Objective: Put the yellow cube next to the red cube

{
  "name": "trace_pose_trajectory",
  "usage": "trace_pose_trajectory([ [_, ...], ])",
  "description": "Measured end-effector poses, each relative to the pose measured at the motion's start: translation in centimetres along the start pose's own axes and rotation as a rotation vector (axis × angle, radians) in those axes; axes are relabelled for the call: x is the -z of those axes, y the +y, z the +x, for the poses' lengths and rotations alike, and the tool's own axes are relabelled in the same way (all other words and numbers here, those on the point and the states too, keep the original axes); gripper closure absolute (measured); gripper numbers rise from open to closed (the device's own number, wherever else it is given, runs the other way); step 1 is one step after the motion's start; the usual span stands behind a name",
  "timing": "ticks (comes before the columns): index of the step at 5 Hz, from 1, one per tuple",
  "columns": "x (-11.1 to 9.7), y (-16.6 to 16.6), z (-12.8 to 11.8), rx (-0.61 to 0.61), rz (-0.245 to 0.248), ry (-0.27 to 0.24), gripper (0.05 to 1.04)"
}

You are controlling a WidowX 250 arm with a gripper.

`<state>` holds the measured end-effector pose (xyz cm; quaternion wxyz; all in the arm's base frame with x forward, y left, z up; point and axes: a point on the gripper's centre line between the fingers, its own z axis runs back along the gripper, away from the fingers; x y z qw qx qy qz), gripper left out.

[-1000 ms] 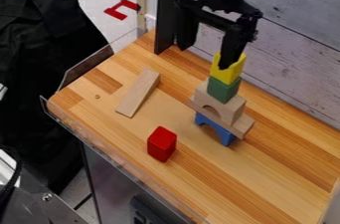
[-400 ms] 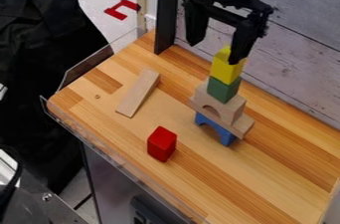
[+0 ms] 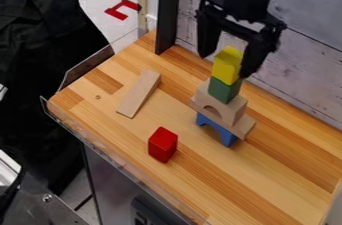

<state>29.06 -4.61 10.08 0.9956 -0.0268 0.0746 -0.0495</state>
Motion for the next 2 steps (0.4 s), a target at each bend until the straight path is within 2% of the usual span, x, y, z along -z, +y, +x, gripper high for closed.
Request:
trace_pose_trajectory([
  [2, 1.16, 0.55, 0.24, -0.030, 0.000, 0.039, 0.085],
])
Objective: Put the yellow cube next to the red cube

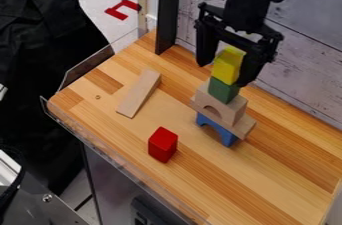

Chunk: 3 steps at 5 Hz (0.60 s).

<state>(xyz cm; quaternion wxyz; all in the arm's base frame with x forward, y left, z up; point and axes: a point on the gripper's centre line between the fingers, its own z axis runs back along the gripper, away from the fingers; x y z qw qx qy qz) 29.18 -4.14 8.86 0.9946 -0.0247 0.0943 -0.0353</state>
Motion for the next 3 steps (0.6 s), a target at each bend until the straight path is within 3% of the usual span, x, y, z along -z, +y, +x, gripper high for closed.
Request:
trace_pose_trajectory([
  [1, 0.53, 0.17, 0.19, -0.018, 0.000, 0.010, 0.122],
  [2, 0.64, 0.49, 0.31, -0.040, -0.006, 0.008, 0.391],
  [3, 0.63, 0.64, 0.30, -0.050, -0.011, 0.009, 0.533],
])
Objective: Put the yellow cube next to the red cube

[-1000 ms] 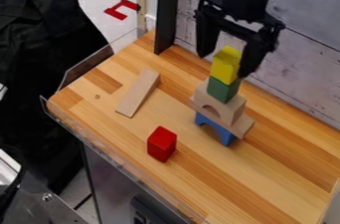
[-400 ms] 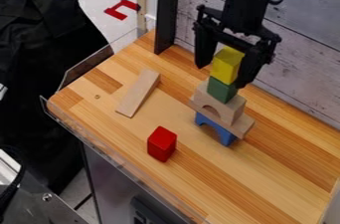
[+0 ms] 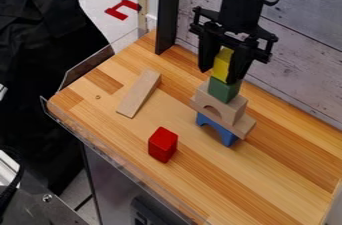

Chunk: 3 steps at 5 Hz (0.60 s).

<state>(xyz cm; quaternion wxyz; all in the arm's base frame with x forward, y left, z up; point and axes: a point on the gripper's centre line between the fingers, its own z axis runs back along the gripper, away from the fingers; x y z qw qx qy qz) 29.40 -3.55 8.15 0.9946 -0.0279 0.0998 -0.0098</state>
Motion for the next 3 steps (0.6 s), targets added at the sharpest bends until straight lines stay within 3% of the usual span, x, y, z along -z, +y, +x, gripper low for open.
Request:
trace_pose_trajectory([
  [1, 0.0, -0.1, -0.1, -0.005, -0.009, 0.003, 0.533],
  [2, -1.5, -0.3, -0.6, 0.002, -0.017, -0.028, 0.533],
  [3, -2.5, 0.0, -2.8, 0.000, -0.002, -0.041, 0.534],
])
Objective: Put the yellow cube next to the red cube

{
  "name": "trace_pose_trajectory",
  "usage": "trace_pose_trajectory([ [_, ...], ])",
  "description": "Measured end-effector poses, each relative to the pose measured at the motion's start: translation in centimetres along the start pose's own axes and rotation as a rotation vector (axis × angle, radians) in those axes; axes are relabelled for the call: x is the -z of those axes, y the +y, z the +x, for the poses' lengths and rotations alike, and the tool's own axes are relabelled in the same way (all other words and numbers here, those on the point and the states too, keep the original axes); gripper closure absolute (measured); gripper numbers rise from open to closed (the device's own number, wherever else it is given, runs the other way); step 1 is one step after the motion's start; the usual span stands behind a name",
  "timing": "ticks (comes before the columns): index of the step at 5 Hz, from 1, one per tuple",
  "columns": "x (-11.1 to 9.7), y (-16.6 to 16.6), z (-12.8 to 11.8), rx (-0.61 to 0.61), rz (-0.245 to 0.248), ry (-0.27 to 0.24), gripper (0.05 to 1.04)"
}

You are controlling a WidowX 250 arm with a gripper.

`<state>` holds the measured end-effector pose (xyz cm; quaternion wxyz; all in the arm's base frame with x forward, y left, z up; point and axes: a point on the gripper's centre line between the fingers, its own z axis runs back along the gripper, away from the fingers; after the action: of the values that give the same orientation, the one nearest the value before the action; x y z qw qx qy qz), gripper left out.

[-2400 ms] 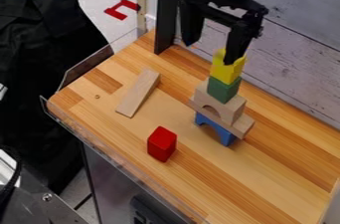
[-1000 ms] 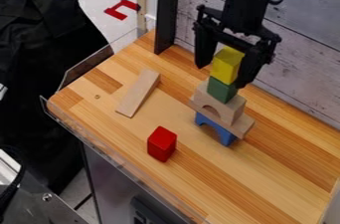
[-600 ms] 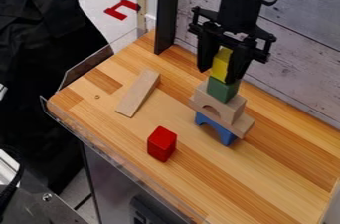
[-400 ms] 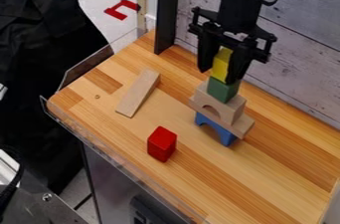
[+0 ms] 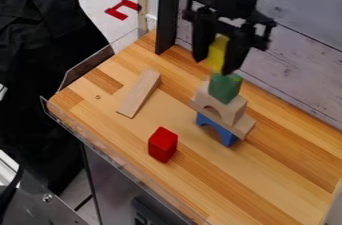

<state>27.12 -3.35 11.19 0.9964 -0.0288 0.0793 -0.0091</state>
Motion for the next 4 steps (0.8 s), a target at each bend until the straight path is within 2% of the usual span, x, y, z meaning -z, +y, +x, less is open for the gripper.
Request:
trace_pose_trajectory([
  [1, 0.5, 0.6, -2.1, -0.025, 0.006, 0.027, 0.533],
  [2, 2.6, 1.3, -3.8, -0.065, -0.032, 0.083, 0.533],
  [3, 4.4, 0.9, -5.0, -0.053, -0.100, 0.112, 0.534],
  [4, 5.3, 0.5, -5.6, -0.043, -0.132, 0.118, 0.533],
])
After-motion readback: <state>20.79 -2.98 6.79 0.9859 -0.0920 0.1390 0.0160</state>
